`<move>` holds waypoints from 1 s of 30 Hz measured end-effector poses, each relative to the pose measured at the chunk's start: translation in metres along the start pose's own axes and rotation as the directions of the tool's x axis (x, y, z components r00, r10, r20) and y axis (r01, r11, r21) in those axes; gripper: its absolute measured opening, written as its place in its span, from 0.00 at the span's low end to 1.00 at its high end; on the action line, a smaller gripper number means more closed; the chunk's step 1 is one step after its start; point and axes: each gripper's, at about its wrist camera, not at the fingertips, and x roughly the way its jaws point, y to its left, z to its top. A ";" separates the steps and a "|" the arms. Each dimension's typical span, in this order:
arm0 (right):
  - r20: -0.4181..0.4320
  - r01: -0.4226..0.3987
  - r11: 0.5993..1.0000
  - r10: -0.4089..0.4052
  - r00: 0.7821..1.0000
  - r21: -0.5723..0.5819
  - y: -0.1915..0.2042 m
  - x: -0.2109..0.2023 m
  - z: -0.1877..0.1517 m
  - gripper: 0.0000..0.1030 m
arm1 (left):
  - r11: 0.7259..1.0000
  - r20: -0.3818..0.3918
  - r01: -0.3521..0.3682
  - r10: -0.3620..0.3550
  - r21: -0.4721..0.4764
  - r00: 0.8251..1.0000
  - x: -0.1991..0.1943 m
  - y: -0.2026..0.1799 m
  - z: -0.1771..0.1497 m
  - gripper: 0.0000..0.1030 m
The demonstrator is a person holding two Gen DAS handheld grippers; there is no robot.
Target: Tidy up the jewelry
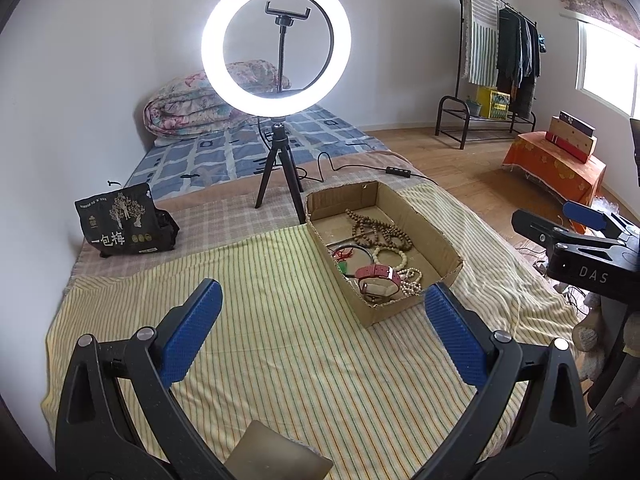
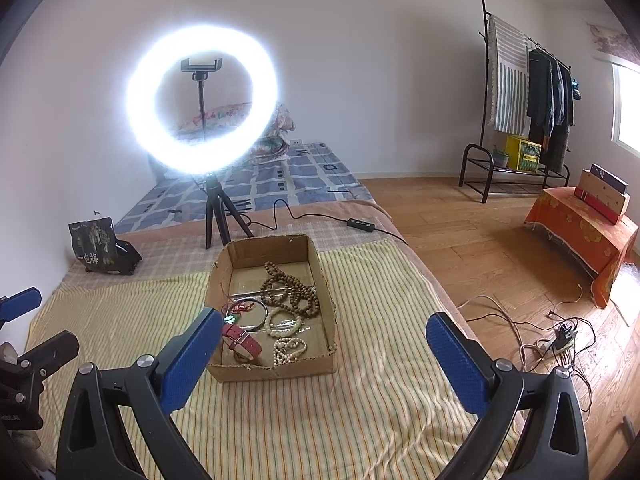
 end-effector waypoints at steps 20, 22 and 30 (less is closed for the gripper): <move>-0.008 0.001 1.000 -0.001 1.000 -0.001 0.001 0.001 0.000 1.00 | 1.000 0.002 0.003 -0.003 0.000 1.000 0.000 0.000 0.000 1.00; -0.009 -0.001 1.000 0.001 1.000 0.000 0.002 0.001 -0.001 1.00 | 1.000 0.002 0.003 -0.003 0.000 1.000 0.000 0.000 0.000 1.00; -0.009 0.000 1.000 0.000 1.000 -0.002 0.002 0.001 -0.001 1.00 | 1.000 0.002 0.003 -0.003 0.000 1.000 0.000 0.000 0.001 1.00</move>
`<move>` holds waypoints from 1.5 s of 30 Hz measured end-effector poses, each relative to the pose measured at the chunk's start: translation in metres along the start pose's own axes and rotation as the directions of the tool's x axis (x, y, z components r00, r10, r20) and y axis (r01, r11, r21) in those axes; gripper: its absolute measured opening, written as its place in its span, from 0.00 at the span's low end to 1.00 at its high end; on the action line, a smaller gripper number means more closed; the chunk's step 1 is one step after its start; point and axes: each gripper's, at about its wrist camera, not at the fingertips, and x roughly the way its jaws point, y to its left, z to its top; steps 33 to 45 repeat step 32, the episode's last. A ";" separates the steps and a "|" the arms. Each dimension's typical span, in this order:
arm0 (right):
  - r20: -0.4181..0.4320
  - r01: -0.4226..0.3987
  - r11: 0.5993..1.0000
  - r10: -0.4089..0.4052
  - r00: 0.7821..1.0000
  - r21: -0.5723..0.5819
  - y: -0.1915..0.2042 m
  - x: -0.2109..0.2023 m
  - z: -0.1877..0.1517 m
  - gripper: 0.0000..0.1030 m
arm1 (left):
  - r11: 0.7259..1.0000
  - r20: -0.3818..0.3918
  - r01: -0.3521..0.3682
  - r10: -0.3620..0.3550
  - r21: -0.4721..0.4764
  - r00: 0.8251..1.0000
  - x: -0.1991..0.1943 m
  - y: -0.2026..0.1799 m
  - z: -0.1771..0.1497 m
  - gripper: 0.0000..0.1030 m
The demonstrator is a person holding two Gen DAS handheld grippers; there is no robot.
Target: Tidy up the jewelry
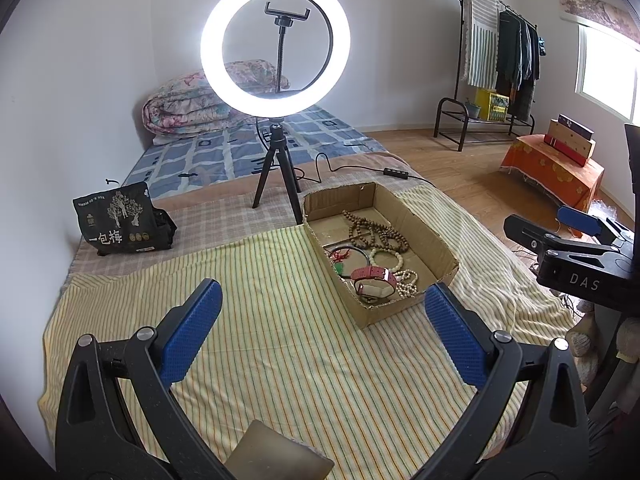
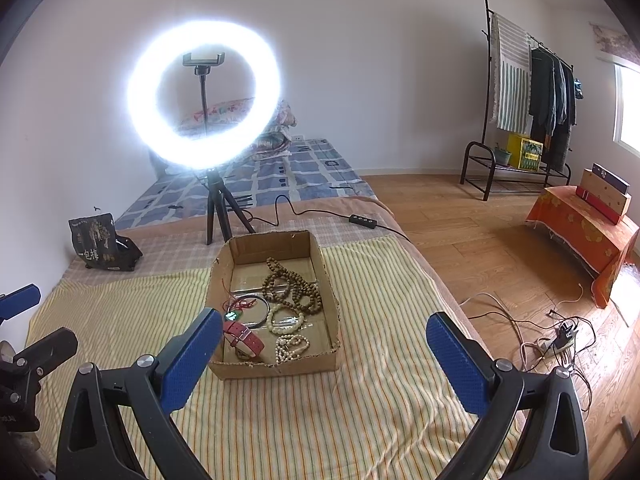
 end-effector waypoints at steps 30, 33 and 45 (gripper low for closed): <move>-0.019 -0.007 1.000 0.006 1.000 -0.018 0.005 0.002 -0.002 1.00 | 0.999 0.028 -0.032 0.031 0.013 0.999 -0.004 -0.007 -0.002 1.00; -0.020 -0.006 1.000 0.006 1.000 -0.019 0.005 0.002 -0.002 1.00 | 0.999 0.028 -0.036 0.035 0.015 0.999 -0.004 -0.006 -0.002 1.00; -0.020 -0.006 1.000 0.006 1.000 -0.019 0.005 0.002 -0.002 1.00 | 0.999 0.028 -0.036 0.035 0.015 0.999 -0.004 -0.006 -0.002 1.00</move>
